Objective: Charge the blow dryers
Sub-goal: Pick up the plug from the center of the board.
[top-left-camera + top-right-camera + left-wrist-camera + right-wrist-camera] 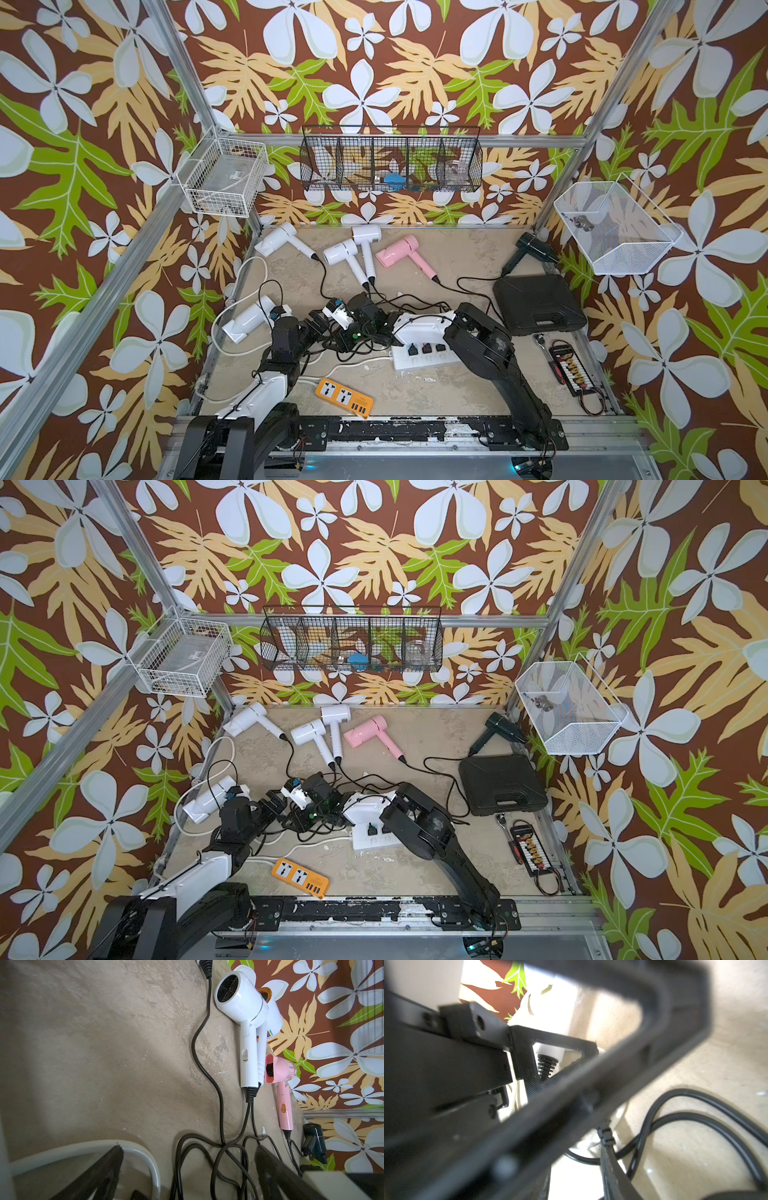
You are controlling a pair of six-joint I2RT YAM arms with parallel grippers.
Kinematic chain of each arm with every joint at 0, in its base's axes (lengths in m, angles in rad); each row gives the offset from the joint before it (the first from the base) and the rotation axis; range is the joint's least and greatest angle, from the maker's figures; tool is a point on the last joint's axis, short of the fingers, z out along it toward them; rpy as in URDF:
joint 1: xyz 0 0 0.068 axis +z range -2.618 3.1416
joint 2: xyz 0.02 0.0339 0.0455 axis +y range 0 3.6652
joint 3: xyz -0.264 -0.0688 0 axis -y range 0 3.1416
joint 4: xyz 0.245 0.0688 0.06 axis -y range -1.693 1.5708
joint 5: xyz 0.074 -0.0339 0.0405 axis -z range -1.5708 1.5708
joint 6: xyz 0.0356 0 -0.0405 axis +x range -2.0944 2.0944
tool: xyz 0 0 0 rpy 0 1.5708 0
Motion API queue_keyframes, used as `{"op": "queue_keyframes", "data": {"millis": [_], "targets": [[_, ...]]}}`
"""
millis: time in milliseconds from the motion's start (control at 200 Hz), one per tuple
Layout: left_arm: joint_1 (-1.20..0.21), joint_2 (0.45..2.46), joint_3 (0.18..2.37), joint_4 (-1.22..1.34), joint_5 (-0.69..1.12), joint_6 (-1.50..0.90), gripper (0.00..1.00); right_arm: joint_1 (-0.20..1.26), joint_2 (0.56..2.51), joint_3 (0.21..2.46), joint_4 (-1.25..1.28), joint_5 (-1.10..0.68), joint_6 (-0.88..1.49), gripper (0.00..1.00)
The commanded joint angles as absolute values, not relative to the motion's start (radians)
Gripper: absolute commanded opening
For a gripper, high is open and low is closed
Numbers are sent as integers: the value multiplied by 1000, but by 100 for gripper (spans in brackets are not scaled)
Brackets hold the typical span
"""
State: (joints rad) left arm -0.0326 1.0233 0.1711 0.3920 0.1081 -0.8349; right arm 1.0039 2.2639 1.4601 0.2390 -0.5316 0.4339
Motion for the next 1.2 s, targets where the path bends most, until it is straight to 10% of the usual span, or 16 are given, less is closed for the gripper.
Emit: {"op": "queue_keyframes", "data": {"millis": [0, 1196], "targets": [[-31, 1025, 178, 382, 89, -823, 100, 1002, 2278, 1471, 225, -548, 434, 41], [-31, 1108, 213, 356, 79, -807, 100, 996, 2326, 1561, 131, -443, 301, 40]]}}
